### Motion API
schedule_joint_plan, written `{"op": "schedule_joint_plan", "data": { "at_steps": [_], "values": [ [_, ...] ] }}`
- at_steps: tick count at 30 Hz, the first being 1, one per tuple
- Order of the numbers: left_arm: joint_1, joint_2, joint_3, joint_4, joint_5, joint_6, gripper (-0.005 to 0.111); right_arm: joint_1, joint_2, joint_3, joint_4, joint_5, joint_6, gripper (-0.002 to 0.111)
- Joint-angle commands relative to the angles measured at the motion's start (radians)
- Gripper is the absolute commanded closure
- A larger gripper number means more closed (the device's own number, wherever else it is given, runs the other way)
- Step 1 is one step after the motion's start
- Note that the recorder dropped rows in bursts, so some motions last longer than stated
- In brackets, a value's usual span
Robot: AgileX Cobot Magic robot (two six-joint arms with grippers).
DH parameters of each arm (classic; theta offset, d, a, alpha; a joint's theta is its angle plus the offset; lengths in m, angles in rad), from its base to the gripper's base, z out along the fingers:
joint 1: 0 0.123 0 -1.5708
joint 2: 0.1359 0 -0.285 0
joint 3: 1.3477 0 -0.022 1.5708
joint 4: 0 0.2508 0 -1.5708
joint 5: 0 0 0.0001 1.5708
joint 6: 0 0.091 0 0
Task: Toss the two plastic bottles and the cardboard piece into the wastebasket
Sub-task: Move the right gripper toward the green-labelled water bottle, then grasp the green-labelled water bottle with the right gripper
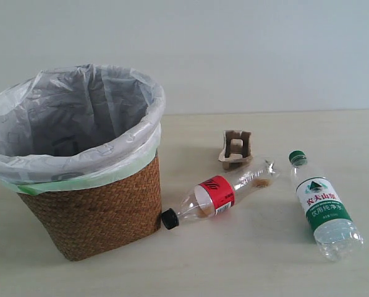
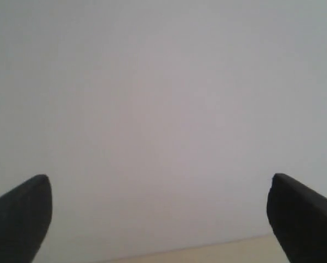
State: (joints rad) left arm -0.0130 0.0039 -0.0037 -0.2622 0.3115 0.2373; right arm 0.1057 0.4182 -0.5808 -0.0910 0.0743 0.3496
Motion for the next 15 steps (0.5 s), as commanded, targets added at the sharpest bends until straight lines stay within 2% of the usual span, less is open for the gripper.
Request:
{"op": "schedule_joint_plan", "data": {
  "at_steps": [1, 5, 7, 10, 15],
  "values": [
    [-0.008, -0.004, 0.004, -0.003, -0.008, 0.003, 0.103, -0.005, 0.154, -0.074, 0.002, 0.131, -0.01, 0.01],
    [-0.008, -0.004, 0.004, -0.003, -0.008, 0.003, 0.103, -0.005, 0.451, -0.246, 0.032, 0.477, -0.171, 0.01],
    [-0.008, -0.004, 0.004, -0.003, -0.008, 0.003, 0.103, -0.005, 0.589, -0.322, 0.13, 0.636, -0.284, 0.01],
    [-0.008, -0.004, 0.004, -0.003, -0.008, 0.003, 0.103, -0.005, 0.76, -0.379, 0.249, 0.722, -0.392, 0.01],
    [-0.008, -0.004, 0.004, -0.003, -0.008, 0.003, 0.103, -0.005, 1.026, -0.388, 0.286, 0.711, -0.484, 0.01]
  ]
}}
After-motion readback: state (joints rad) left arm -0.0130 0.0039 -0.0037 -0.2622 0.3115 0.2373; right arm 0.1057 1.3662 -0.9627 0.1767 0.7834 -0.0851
